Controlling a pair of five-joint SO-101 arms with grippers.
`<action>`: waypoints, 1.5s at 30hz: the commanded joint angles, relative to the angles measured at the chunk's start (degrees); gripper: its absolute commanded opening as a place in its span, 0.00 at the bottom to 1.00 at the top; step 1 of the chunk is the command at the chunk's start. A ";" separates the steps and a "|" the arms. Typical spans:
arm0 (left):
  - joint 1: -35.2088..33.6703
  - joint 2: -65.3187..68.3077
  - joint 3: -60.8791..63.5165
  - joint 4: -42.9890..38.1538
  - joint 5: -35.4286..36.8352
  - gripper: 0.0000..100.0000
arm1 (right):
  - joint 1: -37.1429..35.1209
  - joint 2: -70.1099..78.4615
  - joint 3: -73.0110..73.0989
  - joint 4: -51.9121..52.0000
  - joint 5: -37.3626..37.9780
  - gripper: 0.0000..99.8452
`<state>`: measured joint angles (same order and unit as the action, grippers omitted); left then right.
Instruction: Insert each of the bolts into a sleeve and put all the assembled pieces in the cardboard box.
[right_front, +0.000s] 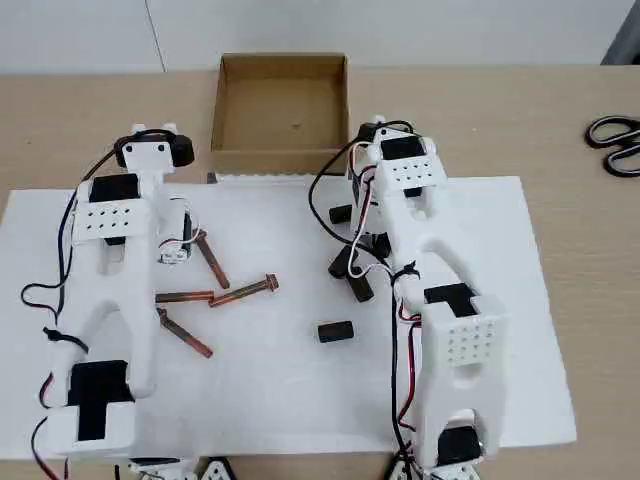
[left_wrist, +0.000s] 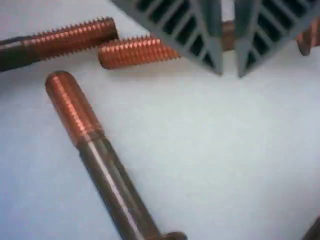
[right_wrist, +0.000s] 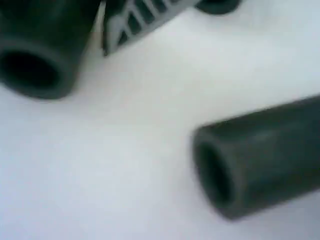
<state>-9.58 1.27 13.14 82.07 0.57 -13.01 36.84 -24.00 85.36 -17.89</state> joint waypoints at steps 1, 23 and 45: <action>0.18 -0.18 -2.07 -0.79 -0.26 0.01 | -0.13 0.48 -1.85 -2.59 2.29 0.00; 4.31 1.58 -18.68 11.25 -10.46 0.06 | 8.31 -26.95 0.35 10.86 16.62 0.00; -1.85 36.04 -50.42 18.37 -27.60 0.08 | 22.64 -28.00 13.98 10.86 22.51 0.00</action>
<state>-11.08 35.82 -32.84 98.68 -26.59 9.14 12.31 -9.93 95.82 4.18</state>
